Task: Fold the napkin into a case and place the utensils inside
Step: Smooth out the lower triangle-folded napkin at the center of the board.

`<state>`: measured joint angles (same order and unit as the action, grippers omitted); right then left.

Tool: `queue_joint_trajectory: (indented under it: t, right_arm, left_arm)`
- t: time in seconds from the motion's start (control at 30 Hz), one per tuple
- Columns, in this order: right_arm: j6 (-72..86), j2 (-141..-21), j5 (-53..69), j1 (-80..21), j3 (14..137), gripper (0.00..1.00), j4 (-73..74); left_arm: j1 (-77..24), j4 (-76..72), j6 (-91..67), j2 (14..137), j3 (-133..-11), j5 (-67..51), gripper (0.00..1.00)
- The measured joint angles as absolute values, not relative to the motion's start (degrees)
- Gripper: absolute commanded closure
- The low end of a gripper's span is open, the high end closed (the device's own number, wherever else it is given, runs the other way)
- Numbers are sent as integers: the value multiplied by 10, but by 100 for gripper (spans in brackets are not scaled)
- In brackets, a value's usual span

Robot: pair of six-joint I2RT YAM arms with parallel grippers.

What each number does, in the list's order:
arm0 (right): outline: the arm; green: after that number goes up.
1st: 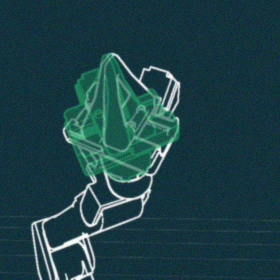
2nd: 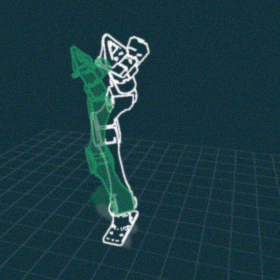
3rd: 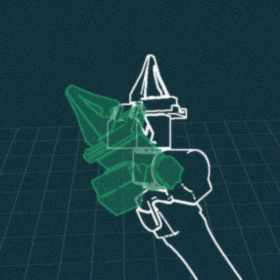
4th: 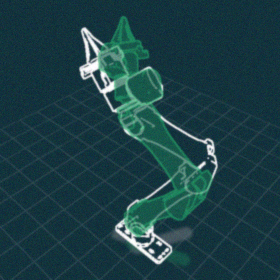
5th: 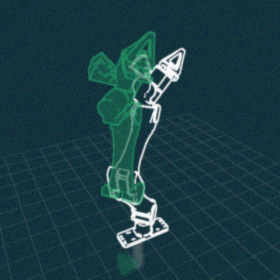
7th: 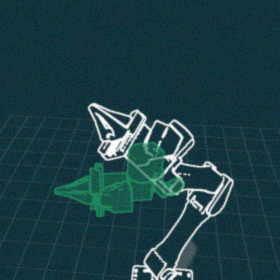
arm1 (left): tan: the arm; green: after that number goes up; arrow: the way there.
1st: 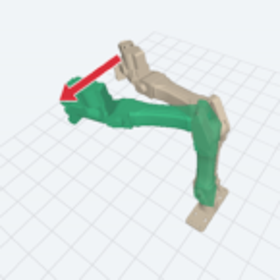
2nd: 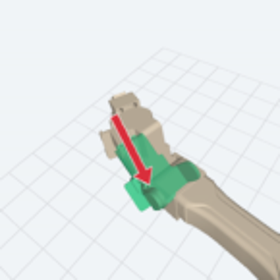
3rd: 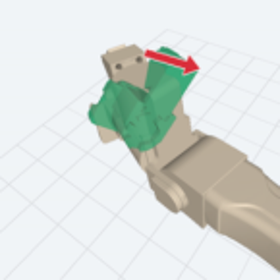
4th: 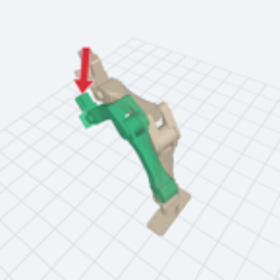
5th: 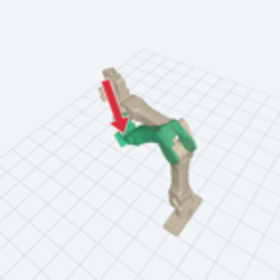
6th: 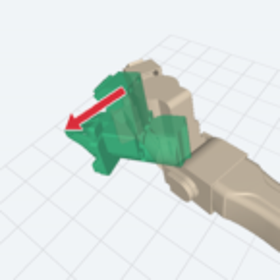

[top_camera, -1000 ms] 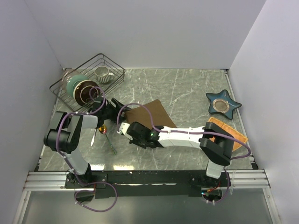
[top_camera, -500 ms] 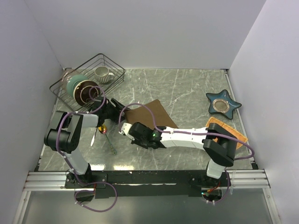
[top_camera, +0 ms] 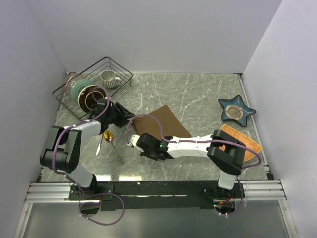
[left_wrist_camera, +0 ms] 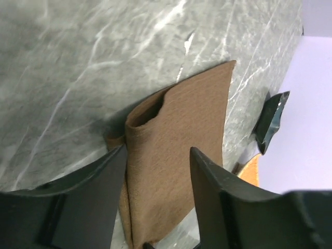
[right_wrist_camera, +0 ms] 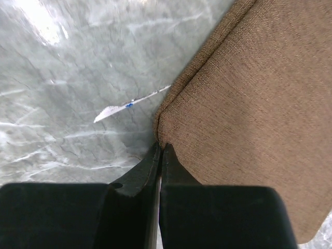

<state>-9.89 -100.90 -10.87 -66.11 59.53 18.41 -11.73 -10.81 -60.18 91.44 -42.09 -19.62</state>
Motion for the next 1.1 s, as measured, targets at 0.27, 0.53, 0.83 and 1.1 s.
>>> queue_joint_trajectory:
  t: [0.27,0.53,0.83,1.1]
  right_arm:
    - [-90,-1009,-103,-661,595,55,187]
    - [-70,-953,-40,-632,601,50,233]
    - [-42,-915,52,-527,601,55,262]
    - [-26,-915,100,-466,587,55,285]
  left_arm:
    - [-117,-13,-475,902,-483,-183,55]
    - [-118,64,-346,933,-569,-187,52]
    - [-128,117,-304,995,-611,-197,46]
    - [-136,134,-307,1034,-625,-222,67]
